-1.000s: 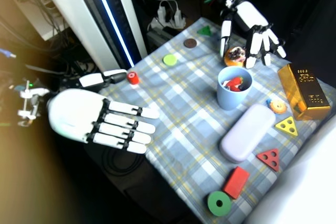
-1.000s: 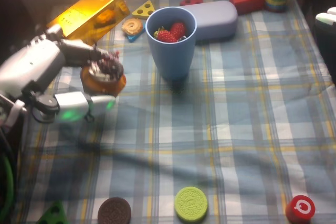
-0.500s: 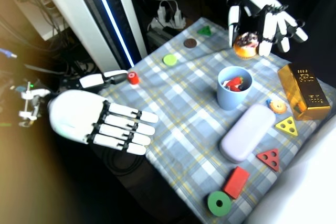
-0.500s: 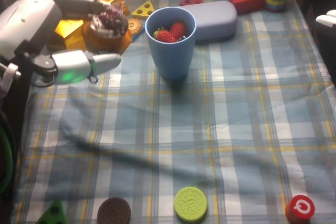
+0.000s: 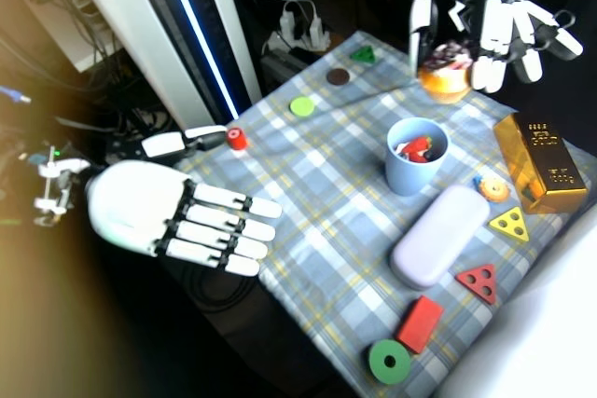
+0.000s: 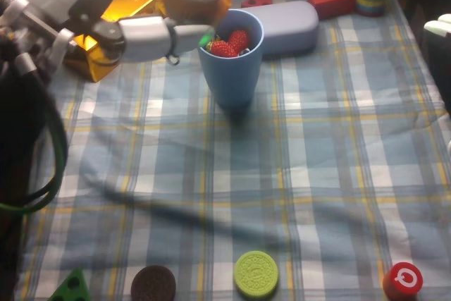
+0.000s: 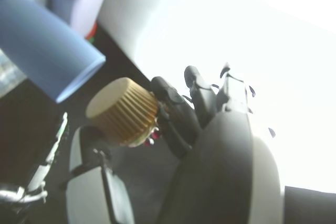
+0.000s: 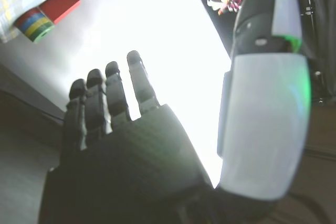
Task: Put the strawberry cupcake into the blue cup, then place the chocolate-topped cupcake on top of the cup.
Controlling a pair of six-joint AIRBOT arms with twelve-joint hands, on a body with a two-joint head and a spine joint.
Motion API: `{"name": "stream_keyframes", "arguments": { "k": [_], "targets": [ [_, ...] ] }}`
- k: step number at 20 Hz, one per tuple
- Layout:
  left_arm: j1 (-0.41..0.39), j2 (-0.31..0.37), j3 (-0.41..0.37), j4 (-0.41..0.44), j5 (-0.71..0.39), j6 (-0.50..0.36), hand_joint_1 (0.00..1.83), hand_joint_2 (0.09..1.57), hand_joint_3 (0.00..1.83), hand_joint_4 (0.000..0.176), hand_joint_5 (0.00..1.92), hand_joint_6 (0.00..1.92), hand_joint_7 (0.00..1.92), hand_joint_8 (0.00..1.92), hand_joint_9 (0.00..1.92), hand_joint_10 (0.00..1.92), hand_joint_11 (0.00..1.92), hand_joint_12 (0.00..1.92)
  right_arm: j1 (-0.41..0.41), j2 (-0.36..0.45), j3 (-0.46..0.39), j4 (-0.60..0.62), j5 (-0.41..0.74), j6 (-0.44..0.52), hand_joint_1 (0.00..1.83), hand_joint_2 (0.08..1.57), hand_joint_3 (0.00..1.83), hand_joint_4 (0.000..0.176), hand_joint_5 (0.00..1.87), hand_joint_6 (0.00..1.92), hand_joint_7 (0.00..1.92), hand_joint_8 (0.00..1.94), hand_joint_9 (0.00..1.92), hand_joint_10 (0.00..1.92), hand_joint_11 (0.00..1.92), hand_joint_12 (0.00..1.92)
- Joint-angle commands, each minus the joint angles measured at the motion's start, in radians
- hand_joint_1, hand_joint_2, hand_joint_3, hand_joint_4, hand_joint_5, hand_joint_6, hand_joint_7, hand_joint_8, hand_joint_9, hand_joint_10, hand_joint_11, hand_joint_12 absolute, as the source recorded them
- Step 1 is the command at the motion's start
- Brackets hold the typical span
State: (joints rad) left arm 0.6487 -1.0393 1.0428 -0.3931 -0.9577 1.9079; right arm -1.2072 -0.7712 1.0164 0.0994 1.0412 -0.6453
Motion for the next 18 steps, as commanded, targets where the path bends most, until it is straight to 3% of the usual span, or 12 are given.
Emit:
{"name": "stream_keyframes", "arguments": {
  "k": [1, 3, 4, 6, 7, 8, 9, 10, 11, 13, 14, 18],
  "targets": [
    [-0.018, -0.009, 0.007, 0.032, -0.109, -0.007, 0.96, 0.94, 0.00, 0.094, 0.93, 0.00, 0.85, 0.00, 0.40, 0.00, 0.04, 0.03, 0.004, -0.003, 0.005, 0.021, 0.116, 0.006, 0.11, 0.82, 0.00, 0.011, 0.00, 0.00, 0.00, 0.00, 0.00, 0.00, 0.00, 0.00],
    [-0.025, -0.027, 0.016, 0.036, -0.111, -0.007, 0.97, 0.96, 0.01, 0.039, 0.95, 0.00, 0.79, 0.00, 0.43, 0.01, 0.04, 0.03, 0.004, -0.006, 0.006, 0.021, 0.116, 0.006, 0.08, 0.83, 0.01, 0.000, 0.00, 0.00, 0.00, 0.00, 0.00, 0.00, 0.00, 0.00],
    [-0.027, -0.038, 0.023, 0.037, -0.111, -0.007, 0.96, 0.95, 0.00, 0.081, 0.95, 0.00, 0.76, 0.00, 0.44, 0.01, 0.06, 0.04, 0.004, -0.006, 0.006, 0.021, 0.116, 0.006, 0.10, 0.83, 0.00, 0.011, 0.00, 0.00, 0.00, 0.00, 0.00, 0.00, 0.00, 0.00],
    [-0.028, -0.053, 0.034, 0.038, -0.106, -0.009, 0.96, 0.94, 0.00, 0.070, 0.96, 0.01, 0.77, 0.00, 0.46, 0.01, 0.09, 0.05, 0.004, -0.007, 0.006, 0.021, 0.116, 0.006, 0.10, 0.84, 0.00, 0.000, 0.00, 0.00, 0.00, 0.00, 0.00, 0.00, 0.00, 0.00],
    [-0.027, -0.058, 0.039, 0.038, -0.105, -0.012, 1.01, 0.95, 0.00, 0.016, 0.96, 0.00, 0.82, 0.01, 0.47, 0.00, 0.04, 0.27, 0.004, -0.007, 0.006, 0.021, 0.117, 0.006, 0.08, 0.83, 0.00, 0.001, 0.00, 0.00, 0.00, 0.00, 0.00, 0.00, 0.00, 0.00],
    [-0.026, -0.066, 0.046, 0.038, -0.104, -0.021, 1.03, 0.96, 0.00, 0.001, 0.95, 0.00, 0.83, 0.00, 0.48, 0.00, 0.01, 0.48, 0.002, -0.007, 0.004, 0.021, 0.121, 0.006, 0.12, 0.83, 0.00, 0.012, 0.00, 0.00, 0.00, 0.00, 0.00, 0.00, 0.00, 0.00],
    [-0.024, -0.071, 0.051, 0.038, -0.104, -0.030, 1.03, 0.97, 0.00, 0.000, 0.94, 0.00, 0.85, 0.00, 0.47, 0.00, 0.00, 0.44, 0.000, -0.006, 0.003, 0.021, 0.124, 0.007, 0.13, 0.82, 0.00, 0.026, 0.00, 0.00, 0.00, 0.00, 0.00, 0.00, 0.00, 0.00],
    [-0.022, -0.076, 0.059, 0.038, -0.102, -0.047, 1.03, 1.01, 0.01, 0.017, 0.90, 0.00, 0.83, 0.00, 0.42, 0.00, 0.00, 0.24, -0.003, -0.006, 0.002, 0.021, 0.127, 0.007, 0.13, 0.83, 0.00, 0.020, 0.00, 0.00, 0.00, 0.00, 0.00, 0.00, 0.00, 0.00],
    [-0.021, -0.082, 0.071, 0.038, -0.095, -0.074, 1.04, 1.02, 0.00, 0.034, 0.90, 0.00, 0.85, 0.01, 0.42, 0.00, 0.00, 0.16, -0.004, -0.006, 0.002, 0.021, 0.129, 0.007, 0.16, 0.84, 0.00, 0.038, 0.00, 0.00, 0.00, 0.00, 0.00, 0.00, 0.00, 0.00],
    [-0.017, -0.090, 0.092, 0.038, -0.081, -0.122, 1.13, 1.02, 0.00, 0.023, 0.89, 0.00, 0.86, 0.01, 0.43, 0.00, 0.00, 0.13, -0.005, -0.005, 0.001, 0.021, 0.132, 0.007, 0.17, 0.82, 0.00, 0.049, 0.00, 0.00, 0.00, 0.00, 0.00, 0.00, 0.00, 0.00],
    [-0.014, -0.091, 0.097, 0.038, -0.077, -0.135, 1.09, 1.02, 0.00, 0.040, 0.87, 0.00, 0.77, 0.00, 0.38, 0.00, 0.00, 0.12, -0.005, -0.005, 0.001, 0.021, 0.132, 0.007, 0.15, 0.82, 0.00, 0.037, 0.00, 0.00, 0.00, 0.00, 0.00, 0.00, 0.00, 0.00],
    [-0.010, -0.096, 0.099, 0.037, -0.072, -0.140, 1.09, 1.03, 0.00, 0.068, 0.85, 0.00, 0.71, 0.00, 0.39, 0.00, 0.03, 0.13, -0.007, -0.005, 0.000, 0.022, 0.134, 0.008, 0.18, 0.81, 0.00, 0.048, 0.00, 0.00, 0.00, 0.00, 0.00, 0.00, 0.00, 0.00]
  ]
}}
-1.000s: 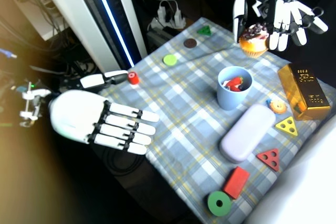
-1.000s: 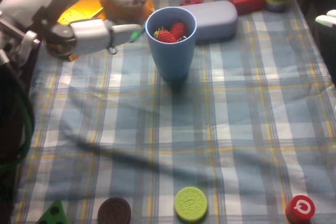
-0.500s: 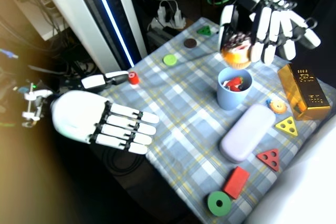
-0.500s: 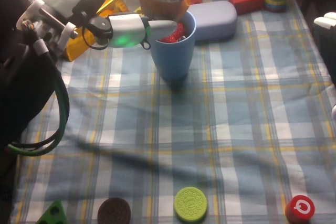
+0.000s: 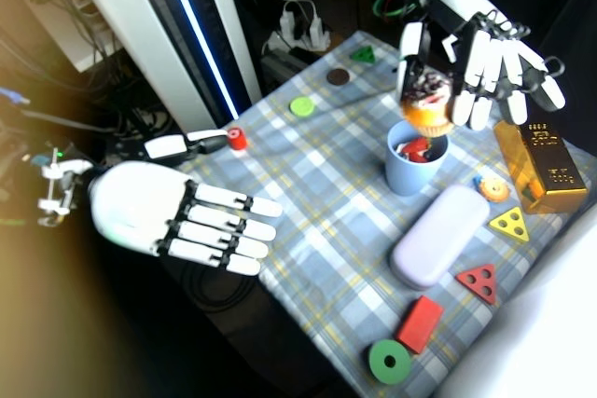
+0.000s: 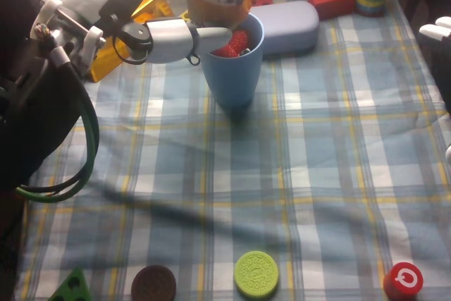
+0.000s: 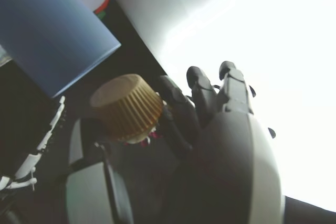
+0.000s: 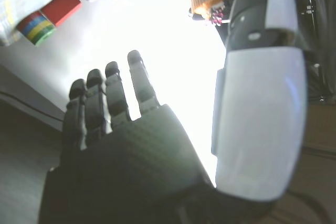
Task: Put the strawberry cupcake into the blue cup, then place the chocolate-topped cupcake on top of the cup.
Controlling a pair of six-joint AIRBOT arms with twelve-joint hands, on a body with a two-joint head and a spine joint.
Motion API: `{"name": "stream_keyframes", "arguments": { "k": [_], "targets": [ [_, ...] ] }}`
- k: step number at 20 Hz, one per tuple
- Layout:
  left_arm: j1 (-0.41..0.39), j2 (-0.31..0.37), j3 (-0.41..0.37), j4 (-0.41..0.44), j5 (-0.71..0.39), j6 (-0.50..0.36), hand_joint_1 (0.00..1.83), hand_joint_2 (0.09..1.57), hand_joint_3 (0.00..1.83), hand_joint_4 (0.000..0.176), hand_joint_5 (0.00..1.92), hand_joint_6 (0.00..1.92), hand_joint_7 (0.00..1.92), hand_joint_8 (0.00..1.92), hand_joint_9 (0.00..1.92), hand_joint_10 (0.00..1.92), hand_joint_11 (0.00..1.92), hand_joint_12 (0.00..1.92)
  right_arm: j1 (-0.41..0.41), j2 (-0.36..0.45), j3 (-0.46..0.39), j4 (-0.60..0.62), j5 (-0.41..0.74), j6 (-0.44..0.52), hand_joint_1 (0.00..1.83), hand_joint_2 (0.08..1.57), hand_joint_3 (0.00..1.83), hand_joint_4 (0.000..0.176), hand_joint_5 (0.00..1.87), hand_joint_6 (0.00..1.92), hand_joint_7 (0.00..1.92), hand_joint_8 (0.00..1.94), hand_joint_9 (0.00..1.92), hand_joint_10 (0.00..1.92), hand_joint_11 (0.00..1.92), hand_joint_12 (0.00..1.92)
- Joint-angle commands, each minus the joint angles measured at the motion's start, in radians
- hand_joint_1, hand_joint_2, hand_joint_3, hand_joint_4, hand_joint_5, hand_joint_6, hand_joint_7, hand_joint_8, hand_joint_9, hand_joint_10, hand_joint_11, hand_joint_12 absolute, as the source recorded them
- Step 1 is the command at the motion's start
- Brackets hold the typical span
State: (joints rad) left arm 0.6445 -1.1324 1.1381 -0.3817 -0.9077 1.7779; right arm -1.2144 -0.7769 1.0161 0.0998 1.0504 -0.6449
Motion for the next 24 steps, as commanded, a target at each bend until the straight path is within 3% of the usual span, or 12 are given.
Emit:
{"name": "stream_keyframes", "arguments": {
  "k": [1, 2, 3, 4, 5, 15, 17, 18, 19, 21, 23, 24],
  "targets": [
    [-0.006, -0.004, 0.004, 0.026, -0.121, -0.010, 1.00, 1.03, 0.01, 0.056, 0.83, 0.00, 0.69, 0.00, 0.37, 0.00, 0.03, 0.13, 0.000, 0.001, 0.001, 0.022, 0.125, 0.008, 0.17, 0.81, 0.00, 0.032, 0.00, 0.00, 0.00, 0.00, 0.00, 0.00, 0.00, 0.00],
    [-0.006, -0.005, 0.003, 0.029, -0.121, -0.010, 0.92, 1.02, 0.00, 0.032, 0.84, 0.00, 0.68, 0.00, 0.37, 0.00, 0.01, 0.13, 0.000, 0.000, 0.001, 0.022, 0.125, 0.008, 0.16, 0.81, 0.00, 0.037, 0.00, 0.00, 0.00, 0.00, 0.00, 0.00, 0.00, 0.00],
    [-0.006, -0.006, 0.001, 0.032, -0.121, -0.010, 0.86, 1.01, 0.00, 0.060, 0.83, 0.00, 0.67, 0.00, 0.37, 0.00, 0.01, 0.13, 0.000, 0.000, 0.001, 0.022, 0.125, 0.008, 0.16, 0.81, 0.00, 0.033, 0.00, 0.00, 0.00, 0.00, 0.00, 0.00, 0.00, 0.00],
    [-0.006, -0.006, -0.001, 0.036, -0.119, -0.010, 0.80, 1.00, 0.00, 0.031, 0.82, 0.00, 0.67, 0.00, 0.37, 0.00, 0.02, 0.13, -0.001, -0.001, 0.001, 0.022, 0.125, 0.008, 0.17, 0.82, 0.00, 0.005, 0.00, 0.00, 0.00, 0.00, 0.00, 0.00, 0.00, 0.00],
    [-0.007, -0.006, -0.003, 0.039, -0.118, -0.010, 0.79, 0.99, 0.00, 0.009, 0.83, 0.00, 0.70, 0.01, 0.38, 0.01, 0.01, 0.13, -0.001, -0.002, 0.002, 0.022, 0.125, 0.008, 0.17, 0.81, 0.00, 0.017, 0.00, 0.00, 0.00, 0.00, 0.00, 0.00, 0.00, 0.00],
    [-0.007, -0.008, -0.002, 0.047, -0.104, -0.010, 0.82, 0.91, 0.00, 0.071, 0.77, 0.00, 0.60, 0.00, 0.30, 0.00, 0.02, 0.01, -0.002, -0.007, 0.003, 0.022, 0.125, 0.008, 0.16, 0.82, 0.00, 0.006, 0.00, 0.00, 0.00, 0.00, 0.00, 0.00, 0.00, 0.00],
    [-0.007, -0.008, -0.002, 0.047, -0.102, -0.010, 0.81, 0.91, 0.00, 0.025, 0.77, 0.00, 0.63, 0.01, 0.32, 0.01, 0.00, 0.00, -0.002, -0.007, 0.003, 0.022, 0.125, 0.008, 0.16, 0.80, 0.00, 0.027, 0.00, 0.00, 0.00, 0.00, 0.00, 0.00, 0.00, 0.00],
    [-0.007, -0.007, -0.002, 0.047, -0.102, -0.010, 0.84, 0.90, 0.00, 0.027, 0.78, 0.00, 0.64, 0.01, 0.33, 0.01, 0.01, 0.00, -0.002, -0.007, 0.003, 0.022, 0.125, 0.008, 0.15, 0.80, 0.00, 0.022, 0.00, 0.00, 0.00, 0.00, 0.00, 0.00, 0.00, 0.00],
    [-0.007, -0.006, -0.003, 0.047, -0.102, -0.010, 0.84, 0.87, 0.00, 0.059, 0.77, 0.00, 0.62, 0.00, 0.32, 0.00, 0.00, 0.00, -0.003, -0.008, 0.003, 0.022, 0.125, 0.008, 0.16, 0.80, 0.00, 0.021, 0.00, 0.00, 0.00, 0.00, 0.00, 0.00, 0.00, 0.00],
    [-0.009, -0.002, -0.005, 0.047, -0.104, -0.010, 0.74, 0.87, 0.00, 0.040, 0.73, 0.00, 0.62, 0.00, 0.32, 0.00, 0.01, 0.01, -0.005, -0.008, 0.004, 0.023, 0.125, 0.008, 0.15, 0.80, 0.00, 0.029, 0.00, 0.00, 0.00, 0.00, 0.00, 0.00, 0.00, 0.00],
    [-0.009, 0.011, -0.012, 0.049, -0.109, -0.010, 0.70, 0.91, 0.01, 0.024, 0.57, 0.00, 0.52, 0.00, 0.30, 0.00, 0.03, 0.01, -0.005, -0.007, 0.005, 0.025, 0.125, 0.008, 0.14, 0.80, 0.00, 0.010, 0.00, 0.00, 0.00, 0.00, 0.00, 0.00, 0.00, 0.00],
    [-0.011, 0.024, -0.017, 0.053, -0.110, -0.010, 0.71, 0.90, 0.00, 0.043, 0.52, 0.00, 0.44, 0.00, 0.26, 0.00, 0.04, 0.02, -0.005, -0.006, 0.006, 0.028, 0.125, 0.008, 0.15, 0.80, 0.00, 0.007, 0.00, 0.00, 0.00, 0.00, 0.00, 0.00, 0.00, 0.00]
  ]
}}
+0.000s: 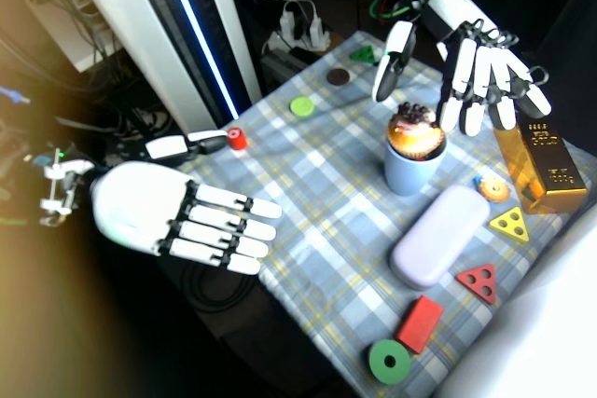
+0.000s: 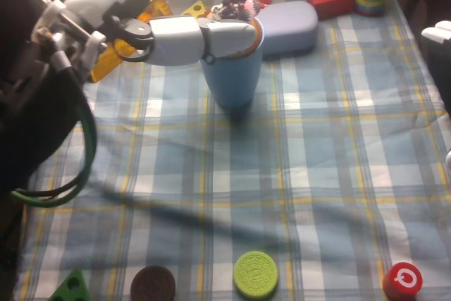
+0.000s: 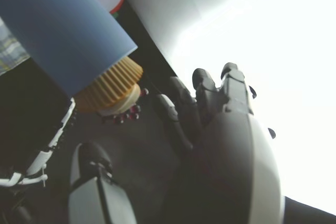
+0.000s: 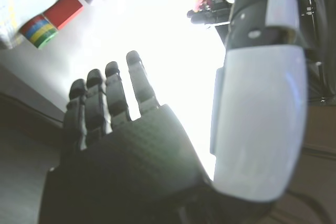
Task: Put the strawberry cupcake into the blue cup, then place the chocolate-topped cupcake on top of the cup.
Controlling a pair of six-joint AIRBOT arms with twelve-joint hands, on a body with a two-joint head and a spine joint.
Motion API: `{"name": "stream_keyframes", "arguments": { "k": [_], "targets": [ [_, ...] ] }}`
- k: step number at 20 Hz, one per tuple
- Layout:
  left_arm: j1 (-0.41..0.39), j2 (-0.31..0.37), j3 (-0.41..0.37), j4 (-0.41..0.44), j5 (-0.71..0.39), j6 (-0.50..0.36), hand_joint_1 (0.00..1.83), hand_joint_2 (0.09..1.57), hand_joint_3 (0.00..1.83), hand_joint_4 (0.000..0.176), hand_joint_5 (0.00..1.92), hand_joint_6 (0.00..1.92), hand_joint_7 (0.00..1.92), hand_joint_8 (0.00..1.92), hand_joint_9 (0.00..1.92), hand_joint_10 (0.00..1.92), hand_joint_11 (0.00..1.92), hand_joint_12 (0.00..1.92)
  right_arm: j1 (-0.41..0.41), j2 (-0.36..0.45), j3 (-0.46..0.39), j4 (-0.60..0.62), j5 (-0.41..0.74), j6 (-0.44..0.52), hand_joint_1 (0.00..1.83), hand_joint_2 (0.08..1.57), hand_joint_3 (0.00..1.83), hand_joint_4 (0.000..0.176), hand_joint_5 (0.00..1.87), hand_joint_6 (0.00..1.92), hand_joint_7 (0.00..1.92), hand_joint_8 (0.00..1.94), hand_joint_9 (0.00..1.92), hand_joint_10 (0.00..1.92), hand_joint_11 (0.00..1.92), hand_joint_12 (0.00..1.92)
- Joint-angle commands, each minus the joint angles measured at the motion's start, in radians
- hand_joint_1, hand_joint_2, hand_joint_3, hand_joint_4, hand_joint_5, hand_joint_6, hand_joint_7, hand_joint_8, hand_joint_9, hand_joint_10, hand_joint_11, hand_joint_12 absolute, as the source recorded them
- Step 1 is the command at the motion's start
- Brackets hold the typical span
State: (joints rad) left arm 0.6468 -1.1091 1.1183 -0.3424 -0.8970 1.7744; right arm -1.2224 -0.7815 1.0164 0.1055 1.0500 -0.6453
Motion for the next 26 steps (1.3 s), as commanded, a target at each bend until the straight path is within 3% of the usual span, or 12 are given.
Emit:
{"name": "stream_keyframes", "arguments": {
  "k": [1, 2, 4, 5, 9, 10, 12, 15, 16, 20, 22, 26],
  "targets": [
    [-0.016, 0.018, -0.005, 0.021, -0.122, -0.007, 0.67, 0.87, 0.00, 0.094, 0.41, 0.00, 0.30, 0.00, 0.13, 0.00, 0.01, 0.01, 0.003, 0.001, 0.006, 0.026, 0.125, 0.008, 0.11, 0.79, 0.00, 0.023, 0.00, 0.00, 0.00, 0.00, 0.00, 0.00, 0.00, 0.00],
    [-0.019, 0.038, -0.015, 0.030, -0.123, -0.007, 0.60, 0.84, 0.00, 0.137, 0.25, 0.00, 0.16, 0.00, 0.03, 0.00, 0.00, 0.00, 0.003, 0.003, 0.005, 0.028, 0.125, 0.008, 0.12, 0.80, 0.00, 0.016, 0.00, 0.00, 0.00, 0.00, 0.00, 0.00, 0.00, 0.00],
    [-0.019, 0.084, -0.038, 0.043, -0.125, -0.006, 0.74, 0.81, 0.00, 0.134, 0.11, 0.00, 0.01, 0.00, 0.00, 0.00, 0.00, 0.00, 0.003, 0.004, 0.004, 0.029, 0.125, 0.008, 0.10, 0.80, 0.00, 0.014, 0.00, 0.00, 0.00, 0.00, 0.00, 0.00, 0.00, 0.00],
    [-0.014, 0.117, -0.056, 0.047, -0.123, -0.006, 0.77, 0.81, 0.00, 0.152, 0.07, 0.00, 0.00, 0.00, 0.00, 0.00, 0.00, 0.00, 0.003, 0.004, 0.002, 0.031, 0.125, 0.008, 0.10, 0.79, 0.00, 0.004, 0.00, 0.00, 0.00, 0.00, 0.00, 0.00, 0.00, 0.00],
    [0.072, 0.222, -0.126, 0.020, -0.152, -0.006, 0.42, 0.78, 0.00, 0.119, 0.00, 0.00, 0.00, 0.00, 0.00, 0.00, 0.00, 0.00, -0.002, 0.004, -0.003, 0.046, 0.138, 0.007, 0.08, 0.81, 0.00, 0.000, 0.00, 0.00, 0.00, 0.00, 0.00, 0.00, 0.00, 0.00],
    [0.105, 0.243, -0.148, 0.007, -0.175, -0.006, 0.33, 0.76, 0.00, 0.124, 0.00, 0.00, 0.00, 0.00, 0.00, 0.00, 0.00, 0.00, -0.005, 0.004, -0.003, 0.049, 0.140, 0.007, 0.10, 0.81, 0.00, 0.000, 0.00, 0.00, 0.00, 0.00, 0.00, 0.00, 0.00, 0.00],
    [0.179, 0.278, -0.195, -0.033, -0.227, -0.006, 0.02, 0.88, 0.01, 0.114, 0.00, 0.00, 0.00, 0.00, 0.00, 0.00, 0.00, 0.00, -0.009, 0.003, -0.003, 0.050, 0.141, 0.007, 0.11, 0.82, 0.00, 0.020, 0.00, 0.00, 0.00, 0.00, 0.00, 0.00, 0.00, 0.00],
    [0.344, 0.310, -0.265, -0.134, -0.359, -0.006, 0.00, 0.89, 0.00, 0.131, 0.00, 0.00, 0.00, 0.00, 0.00, 0.00, 0.00, 0.00, -0.014, -0.004, -0.004, 0.057, 0.143, 0.007, 0.08, 0.84, 0.01, 0.004, 0.00, 0.00, 0.00, 0.00, 0.00, 0.00, 0.00, 0.00],
    [0.391, 0.316, -0.287, -0.160, -0.401, -0.005, 0.00, 0.88, 0.00, 0.159, 0.00, 0.00, 0.00, 0.00, 0.00, 0.00, 0.00, 0.00, -0.015, -0.007, -0.004, 0.060, 0.143, 0.007, 0.09, 0.83, 0.00, 0.016, 0.00, 0.00, 0.00, 0.00, 0.00, 0.00, 0.00, 0.00],
    [0.496, 0.294, -0.350, -0.253, -0.521, 0.098, 0.00, 0.84, 0.00, 0.118, 0.00, 0.00, 0.00, 0.00, 0.00, 0.00, 0.00, 0.00, -0.023, -0.018, -0.006, 0.077, 0.160, 0.006, 0.06, 0.83, 0.00, 0.020, 0.00, 0.00, 0.00, 0.00, 0.00, 0.00, 0.00, 0.00],
    [0.518, 0.273, -0.366, -0.282, -0.548, 0.127, 0.00, 0.84, 0.00, 0.112, 0.00, 0.00, 0.00, 0.00, 0.00, 0.00, 0.00, 0.00, -0.025, -0.023, -0.006, 0.080, 0.161, 0.006, 0.04, 0.83, 0.00, 0.023, 0.00, 0.00, 0.00, 0.00, 0.00, 0.00, 0.00, 0.00],
    [0.536, 0.261, -0.371, -0.300, -0.559, 0.126, 0.00, 0.84, 0.00, 0.081, 0.00, 0.00, 0.00, 0.00, 0.00, 0.00, 0.00, 0.00, -0.025, -0.029, -0.005, 0.080, 0.161, 0.006, 0.16, 0.81, 0.00, 0.050, 0.00, 0.00, 0.00, 0.00, 0.00, 0.00, 0.00, 0.00]
  ]
}}
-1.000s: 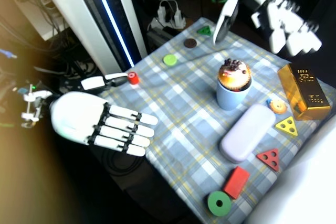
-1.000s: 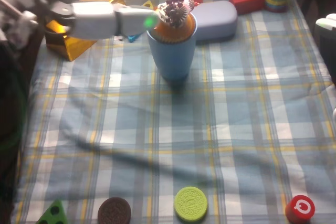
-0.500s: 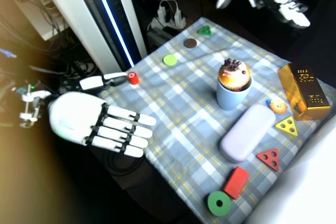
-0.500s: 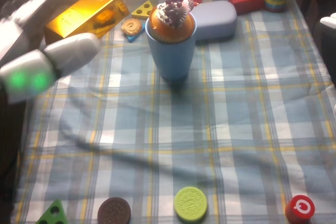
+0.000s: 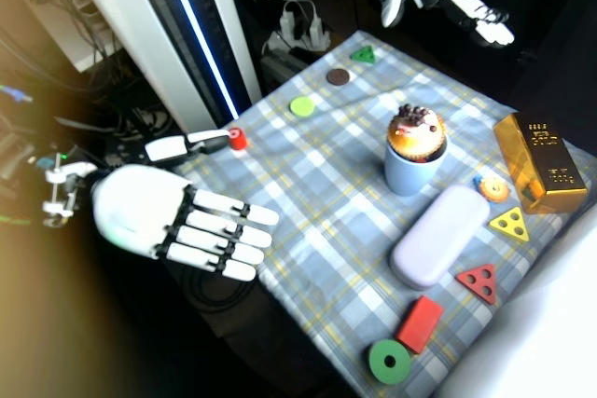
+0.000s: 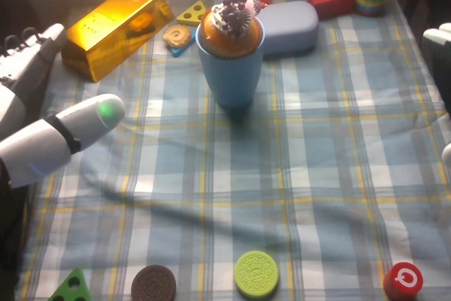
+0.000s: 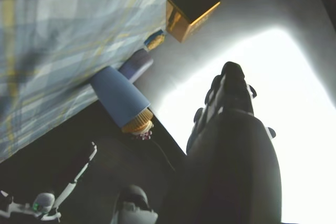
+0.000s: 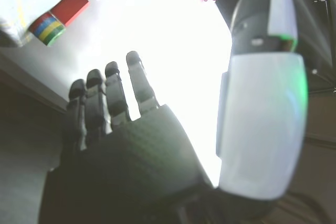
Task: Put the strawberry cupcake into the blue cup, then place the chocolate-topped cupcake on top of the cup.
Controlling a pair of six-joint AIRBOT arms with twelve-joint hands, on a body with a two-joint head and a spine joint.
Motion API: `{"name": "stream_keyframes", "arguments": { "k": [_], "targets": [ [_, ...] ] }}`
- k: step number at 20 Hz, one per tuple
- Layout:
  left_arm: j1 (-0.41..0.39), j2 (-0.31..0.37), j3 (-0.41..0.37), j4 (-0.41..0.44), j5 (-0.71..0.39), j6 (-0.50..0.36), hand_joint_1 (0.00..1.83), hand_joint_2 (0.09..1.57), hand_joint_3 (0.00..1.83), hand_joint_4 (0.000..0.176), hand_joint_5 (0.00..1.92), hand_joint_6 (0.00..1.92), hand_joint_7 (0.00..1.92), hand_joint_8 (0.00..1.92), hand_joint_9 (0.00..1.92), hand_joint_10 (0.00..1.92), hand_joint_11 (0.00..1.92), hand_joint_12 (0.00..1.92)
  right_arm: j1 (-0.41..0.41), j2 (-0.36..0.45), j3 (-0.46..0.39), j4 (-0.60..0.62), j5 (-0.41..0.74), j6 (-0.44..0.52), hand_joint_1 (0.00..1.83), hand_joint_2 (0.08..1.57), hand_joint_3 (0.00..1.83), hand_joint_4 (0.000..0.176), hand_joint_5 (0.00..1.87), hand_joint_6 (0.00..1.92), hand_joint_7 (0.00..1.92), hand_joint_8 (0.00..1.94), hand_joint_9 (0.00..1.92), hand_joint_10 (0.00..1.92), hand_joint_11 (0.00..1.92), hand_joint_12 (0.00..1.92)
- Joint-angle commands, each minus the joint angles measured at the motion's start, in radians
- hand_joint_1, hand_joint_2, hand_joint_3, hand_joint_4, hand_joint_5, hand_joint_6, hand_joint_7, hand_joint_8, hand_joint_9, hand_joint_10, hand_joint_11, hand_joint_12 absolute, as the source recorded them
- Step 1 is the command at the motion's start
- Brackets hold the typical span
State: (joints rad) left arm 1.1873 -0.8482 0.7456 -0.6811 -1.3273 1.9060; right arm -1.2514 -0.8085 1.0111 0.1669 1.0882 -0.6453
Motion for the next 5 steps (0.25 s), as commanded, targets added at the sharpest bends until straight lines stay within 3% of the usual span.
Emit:
{"name": "stream_keyframes", "arguments": {
  "k": [1, 2, 3, 4, 5],
  "targets": [
    [-0.004, -0.002, 0.002, 0.039, -0.130, -0.005, 0.00, 0.84, 0.00, 0.069, 0.00, 0.00, 0.00, 0.00, 0.00, 0.00, 0.00, 0.00, 0.004, -0.002, 0.000, 0.018, 0.123, 0.006, 0.17, 0.81, 0.00, 0.051, 0.00, 0.00, 0.00, 0.00, 0.00, 0.00, 0.00, 0.00],
    [-0.004, -0.004, 0.003, 0.038, -0.132, -0.005, 0.00, 0.84, 0.00, 0.074, 0.00, 0.00, 0.00, 0.00, 0.00, 0.00, 0.00, 0.00, 0.004, -0.004, 0.001, 0.018, 0.123, 0.006, 0.18, 0.81, 0.00, 0.037, 0.00, 0.00, 0.00, 0.00, 0.00, 0.00, 0.00, 0.00],
    [-0.005, -0.006, 0.003, 0.038, -0.135, -0.005, 0.00, 0.84, 0.00, 0.090, 0.00, 0.00, 0.00, 0.00, 0.00, 0.00, 0.00, 0.00, 0.004, -0.006, 0.002, 0.018, 0.123, 0.006, 0.18, 0.82, 0.00, 0.035, 0.00, 0.00, 0.00, 0.00, 0.00, 0.00, 0.00, 0.00],
    [-0.005, -0.007, 0.003, 0.038, -0.136, -0.005, 0.00, 0.84, 0.00, 0.090, 0.00, 0.00, 0.00, 0.00, 0.00, 0.00, 0.00, 0.00, 0.004, -0.007, 0.003, 0.018, 0.123, 0.006, 0.18, 0.82, 0.00, 0.035, 0.00, 0.00, 0.00, 0.00, 0.00, 0.00, 0.00, 0.00],
    [-0.005, -0.007, 0.002, 0.038, -0.139, -0.005, 0.00, 0.84, 0.00, 0.081, 0.00, 0.00, 0.00, 0.00, 0.00, 0.00, 0.00, 0.00, 0.004, -0.008, 0.004, 0.018, 0.123, 0.006, 0.16, 0.83, 0.01, 0.046, 0.00, 0.00, 0.00, 0.00, 0.00, 0.00, 0.00, 0.00]
  ]
}}
